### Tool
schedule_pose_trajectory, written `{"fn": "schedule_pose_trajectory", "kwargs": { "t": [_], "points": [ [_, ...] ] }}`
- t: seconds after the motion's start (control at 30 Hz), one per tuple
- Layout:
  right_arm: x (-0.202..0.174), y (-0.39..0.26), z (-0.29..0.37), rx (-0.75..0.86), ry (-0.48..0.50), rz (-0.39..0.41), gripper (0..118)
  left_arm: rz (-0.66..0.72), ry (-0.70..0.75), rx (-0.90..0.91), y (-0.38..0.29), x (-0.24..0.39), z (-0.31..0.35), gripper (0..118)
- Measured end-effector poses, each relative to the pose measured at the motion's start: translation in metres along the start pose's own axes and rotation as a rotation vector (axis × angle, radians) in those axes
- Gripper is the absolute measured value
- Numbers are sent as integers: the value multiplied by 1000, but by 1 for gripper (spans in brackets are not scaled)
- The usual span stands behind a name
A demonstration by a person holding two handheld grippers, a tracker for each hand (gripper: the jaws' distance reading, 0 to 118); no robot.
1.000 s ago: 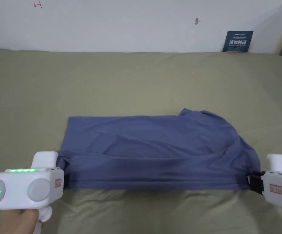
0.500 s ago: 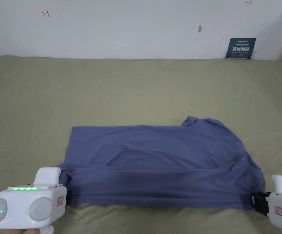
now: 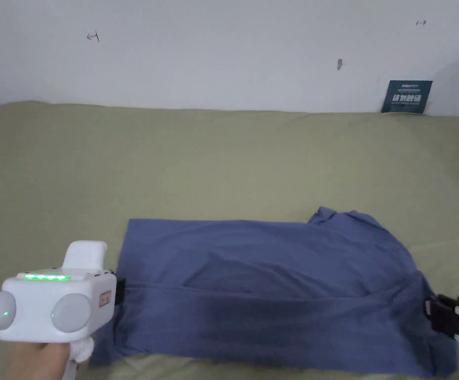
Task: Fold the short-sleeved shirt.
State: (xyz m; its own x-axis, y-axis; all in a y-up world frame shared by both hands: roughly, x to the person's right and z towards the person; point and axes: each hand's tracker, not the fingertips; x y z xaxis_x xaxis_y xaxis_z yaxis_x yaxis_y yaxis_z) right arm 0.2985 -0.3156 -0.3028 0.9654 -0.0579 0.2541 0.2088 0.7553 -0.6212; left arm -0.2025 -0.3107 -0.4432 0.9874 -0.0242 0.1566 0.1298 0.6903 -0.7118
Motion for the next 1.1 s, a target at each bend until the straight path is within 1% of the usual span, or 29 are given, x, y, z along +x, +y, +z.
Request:
{"fn": "schedule_pose_trajectory", "kwargs": {
  "t": [0.03, 0.1, 0.13, 0.17, 0.27, 0.3, 0.4, 0.43, 0.5, 0.53, 0.57, 0.6, 0.63, 0.67, 0.7, 0.73, 0.83, 0.87, 0.9, 1.0, 1.07, 1.1],
  "points": [
    [-9, 11, -2, 17, -25, 7, 0, 5, 24, 24, 8, 4, -4, 0],
    [-18, 30, -13, 13, -7, 30, 0, 5, 1, 7, 25, 9, -17, 0],
    [-23, 37, -19, 15, -2, 28, 0, 16, -2, 9, 32, 12, -25, 0],
    [-12, 38, -47, -40, 32, -14, 0, 19, -8, 6, 40, 14, -33, 0],
    [-4, 63, -87, -39, 25, 20, 0, -1, 15, 4, 63, 22, -56, 0],
    [-22, 63, -78, 17, -6, 66, 0, -8, 21, -5, 71, 23, -65, 0],
    [-28, 77, -99, 4, -10, 84, 0, 4, 38, -40, 92, 21, -96, 0],
    [-35, 82, -97, 19, -21, 105, 0, 10, 49, -54, 99, 20, -108, 0],
    [-43, 86, -102, 6, -30, 123, 0, 6, 61, -82, 111, 17, -130, 1],
    [-45, 87, -107, 2, -35, 132, 0, 7, 76, -91, 117, 16, -141, 11],
    [-29, 93, -140, -33, -9, 132, 0, 11, 84, -97, 122, 14, -149, 23],
    [-21, 98, -155, -37, -14, 139, 0, 22, 79, -110, 127, 11, -157, 43],
    [-19, 100, -161, -41, -15, 139, 0, 31, 70, -144, 131, 9, -167, 84],
    [-16, 102, -166, -45, -13, 138, 0, 25, 69, -188, 133, 9, -174, 111],
    [-12, 102, -174, -54, -11, 138, 0, 19, 89, -197, 133, 9, -184, 118],
    [-10, 104, -181, -60, -16, 142, 0, 17, 138, -181, 133, 9, -189, 117],
    [-3, 106, -197, -76, -34, 159, 0, 19, 150, -213, 130, 6, -206, 116],
    [-1, 108, -202, -82, -37, 167, 0, 22, 146, -218, 129, 6, -209, 113],
    [2, 109, -206, -88, -45, 176, 0, 20, 135, -223, 128, 7, -208, 106],
    [8, 113, -218, -104, -54, 172, 0, 12, 83, -199, 123, 14, -201, 74],
    [14, 118, -230, -122, -63, 161, 0, 17, 66, -170, 125, 18, -197, 10],
    [13, 120, -229, -126, -72, 158, 0, 15, 72, -164, 126, 21, -196, 2]
  ]
}}
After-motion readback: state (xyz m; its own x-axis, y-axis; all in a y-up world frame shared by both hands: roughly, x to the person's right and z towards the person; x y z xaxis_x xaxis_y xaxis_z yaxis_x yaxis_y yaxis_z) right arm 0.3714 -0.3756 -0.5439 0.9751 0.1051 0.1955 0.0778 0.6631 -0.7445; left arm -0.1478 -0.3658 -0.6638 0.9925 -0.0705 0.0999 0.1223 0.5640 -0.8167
